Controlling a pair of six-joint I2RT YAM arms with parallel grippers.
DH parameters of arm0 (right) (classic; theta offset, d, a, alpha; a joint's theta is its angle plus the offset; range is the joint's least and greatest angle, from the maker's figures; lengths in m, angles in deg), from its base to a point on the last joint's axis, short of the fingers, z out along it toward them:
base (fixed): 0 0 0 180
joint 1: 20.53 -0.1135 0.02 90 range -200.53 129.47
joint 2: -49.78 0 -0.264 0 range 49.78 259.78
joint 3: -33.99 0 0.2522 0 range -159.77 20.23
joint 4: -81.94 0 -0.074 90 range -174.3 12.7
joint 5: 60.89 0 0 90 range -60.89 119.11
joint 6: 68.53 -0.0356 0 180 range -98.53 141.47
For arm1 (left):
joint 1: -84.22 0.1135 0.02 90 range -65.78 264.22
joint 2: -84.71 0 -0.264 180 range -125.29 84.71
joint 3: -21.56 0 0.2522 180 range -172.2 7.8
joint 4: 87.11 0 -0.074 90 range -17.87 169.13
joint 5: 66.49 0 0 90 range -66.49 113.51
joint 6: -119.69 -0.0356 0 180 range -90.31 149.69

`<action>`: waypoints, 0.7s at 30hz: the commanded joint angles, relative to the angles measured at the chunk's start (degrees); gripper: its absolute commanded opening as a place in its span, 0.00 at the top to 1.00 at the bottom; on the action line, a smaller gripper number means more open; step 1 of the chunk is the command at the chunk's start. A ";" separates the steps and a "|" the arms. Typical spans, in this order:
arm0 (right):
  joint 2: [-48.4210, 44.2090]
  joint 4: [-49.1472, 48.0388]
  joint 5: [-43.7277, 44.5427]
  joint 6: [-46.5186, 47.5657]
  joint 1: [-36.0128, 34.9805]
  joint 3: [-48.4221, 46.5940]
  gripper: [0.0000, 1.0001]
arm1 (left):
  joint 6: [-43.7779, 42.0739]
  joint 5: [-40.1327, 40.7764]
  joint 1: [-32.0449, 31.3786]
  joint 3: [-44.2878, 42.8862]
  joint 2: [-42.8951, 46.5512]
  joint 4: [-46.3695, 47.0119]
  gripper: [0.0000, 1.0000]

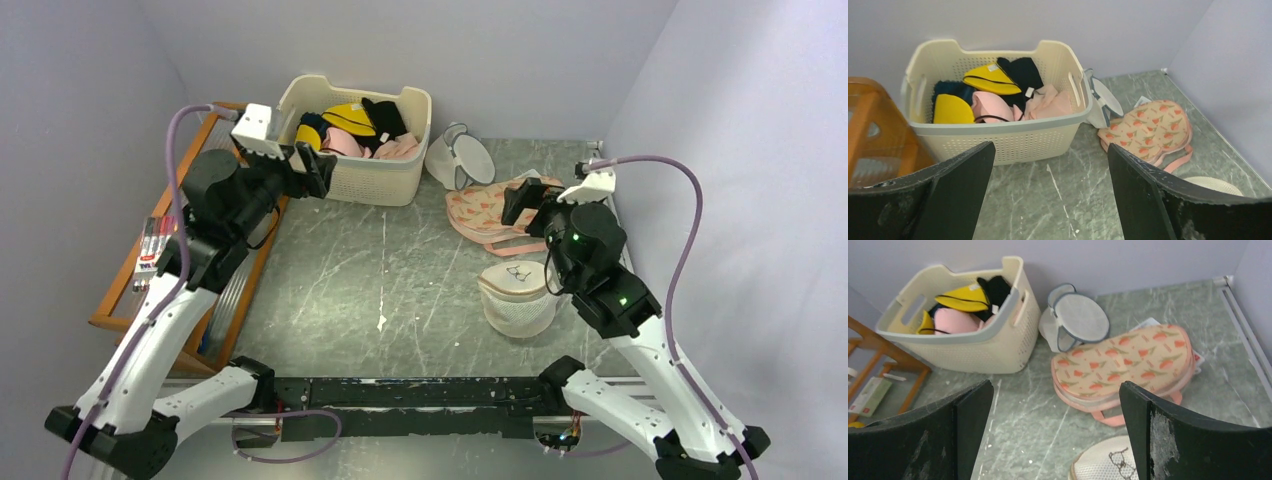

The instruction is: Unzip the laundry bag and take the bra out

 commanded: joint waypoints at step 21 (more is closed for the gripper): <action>11.68 24.18 3.77 -25.23 9.81 7.87 0.00 | 0.72 -0.02 -13.20 -1.63 -9.86 3.52 0.06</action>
